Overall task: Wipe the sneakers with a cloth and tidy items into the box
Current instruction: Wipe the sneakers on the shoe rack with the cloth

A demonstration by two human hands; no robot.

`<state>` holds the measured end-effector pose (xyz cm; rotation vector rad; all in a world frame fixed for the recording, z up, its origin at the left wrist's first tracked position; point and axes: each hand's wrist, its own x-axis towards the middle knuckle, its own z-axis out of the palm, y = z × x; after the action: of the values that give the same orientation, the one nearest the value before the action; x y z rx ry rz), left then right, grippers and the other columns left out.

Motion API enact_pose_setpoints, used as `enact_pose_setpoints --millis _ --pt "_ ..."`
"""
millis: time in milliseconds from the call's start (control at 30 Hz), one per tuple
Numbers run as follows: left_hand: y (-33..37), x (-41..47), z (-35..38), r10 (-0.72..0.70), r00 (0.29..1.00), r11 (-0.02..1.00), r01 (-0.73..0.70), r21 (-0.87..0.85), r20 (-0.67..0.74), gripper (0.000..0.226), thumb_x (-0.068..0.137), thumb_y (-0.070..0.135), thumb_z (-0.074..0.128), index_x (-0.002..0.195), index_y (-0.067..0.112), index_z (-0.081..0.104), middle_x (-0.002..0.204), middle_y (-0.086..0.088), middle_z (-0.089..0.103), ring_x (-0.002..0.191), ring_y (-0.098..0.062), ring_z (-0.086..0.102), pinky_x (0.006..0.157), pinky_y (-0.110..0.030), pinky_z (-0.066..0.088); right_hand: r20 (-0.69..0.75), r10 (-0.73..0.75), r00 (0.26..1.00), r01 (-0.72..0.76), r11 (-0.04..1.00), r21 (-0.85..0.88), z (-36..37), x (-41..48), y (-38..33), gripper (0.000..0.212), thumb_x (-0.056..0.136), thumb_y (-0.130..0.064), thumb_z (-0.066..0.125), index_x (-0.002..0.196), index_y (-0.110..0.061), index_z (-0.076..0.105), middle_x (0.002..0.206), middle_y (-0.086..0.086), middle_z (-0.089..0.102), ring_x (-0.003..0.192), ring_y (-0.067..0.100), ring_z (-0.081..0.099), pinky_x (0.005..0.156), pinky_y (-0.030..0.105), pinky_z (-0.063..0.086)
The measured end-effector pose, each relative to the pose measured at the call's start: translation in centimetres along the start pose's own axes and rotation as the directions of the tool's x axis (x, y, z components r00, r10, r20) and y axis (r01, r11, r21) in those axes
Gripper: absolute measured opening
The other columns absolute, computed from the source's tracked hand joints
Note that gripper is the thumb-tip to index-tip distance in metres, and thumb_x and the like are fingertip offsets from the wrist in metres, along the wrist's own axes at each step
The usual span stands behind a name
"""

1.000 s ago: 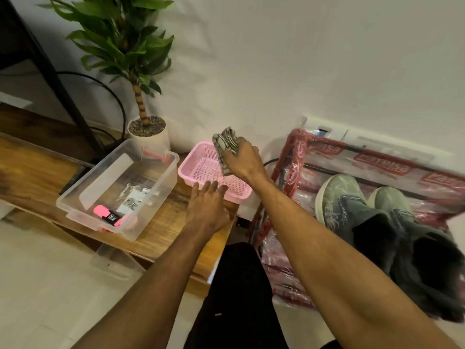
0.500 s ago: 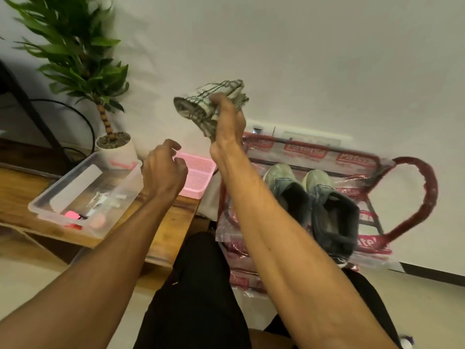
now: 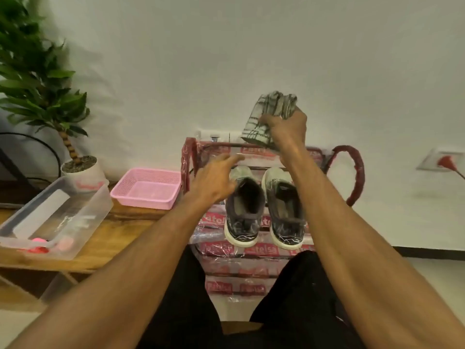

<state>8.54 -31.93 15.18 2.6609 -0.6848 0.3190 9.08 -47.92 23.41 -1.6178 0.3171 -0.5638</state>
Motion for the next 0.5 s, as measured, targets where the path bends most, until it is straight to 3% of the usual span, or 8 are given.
enact_pose_setpoints --millis 100,167,267,400,500 --pt "1.7 1.3 1.3 0.122 0.976 0.964 -0.159 0.212 0.178 0.067 0.086 0.01 0.06 0.142 0.036 0.035 0.145 -0.001 0.038 0.122 -0.026 0.049 0.083 -0.04 0.048 0.01 -0.031 0.999 0.032 0.993 -0.111 -2.7 0.3 1.2 0.032 0.076 -0.013 0.077 0.106 -0.017 0.065 0.092 -0.005 0.071 0.081 0.014 0.07 0.078 0.035 0.06" --pt "2.4 2.0 1.8 0.141 0.954 0.937 -0.215 0.276 0.264 0.067 0.086 0.007 0.06 0.142 0.035 0.036 0.147 -0.005 0.034 0.126 -0.029 0.044 0.086 -0.042 0.047 0.007 -0.052 0.999 0.053 0.985 -0.163 -3.8 0.4 2.1 0.032 0.077 -0.015 0.077 0.104 -0.022 0.063 0.092 -0.007 0.07 0.084 0.013 0.069 0.078 0.032 0.059" --pt "2.9 3.0 2.2 0.139 0.928 0.911 -0.257 0.323 0.346 0.064 0.087 0.009 0.061 0.141 0.039 0.04 0.149 -0.007 0.031 0.129 -0.03 0.042 0.09 -0.043 0.047 0.008 -0.063 0.998 0.064 0.975 -0.214 -5.1 0.5 3.3 0.032 0.077 -0.014 0.077 0.106 -0.022 0.064 0.088 -0.01 0.068 0.08 0.011 0.069 0.069 0.028 0.059" --pt "2.9 4.0 2.9 0.174 0.891 0.885 -0.328 0.331 0.419 0.059 0.089 0.01 0.059 0.137 0.042 0.047 0.142 -0.004 0.039 0.125 -0.024 0.045 0.081 -0.033 0.044 0.038 -0.09 0.995 0.097 0.965 -0.242 -6.0 0.5 4.4 0.029 0.08 -0.01 0.074 0.106 -0.018 0.063 0.087 -0.007 0.068 0.073 0.009 0.068 0.05 0.016 0.052" --pt "3.1 4.1 3.8 0.203 0.875 0.873 -0.365 0.323 0.44 0.061 0.089 0.011 0.06 0.138 0.042 0.045 0.136 -0.003 0.042 0.123 -0.025 0.047 0.087 -0.036 0.046 0.03 -0.083 0.996 0.087 0.966 -0.242 -6.0 0.7 5.3 0.029 0.081 -0.009 0.074 0.107 -0.016 0.063 0.089 -0.003 0.069 0.073 0.01 0.068 0.047 0.016 0.052"
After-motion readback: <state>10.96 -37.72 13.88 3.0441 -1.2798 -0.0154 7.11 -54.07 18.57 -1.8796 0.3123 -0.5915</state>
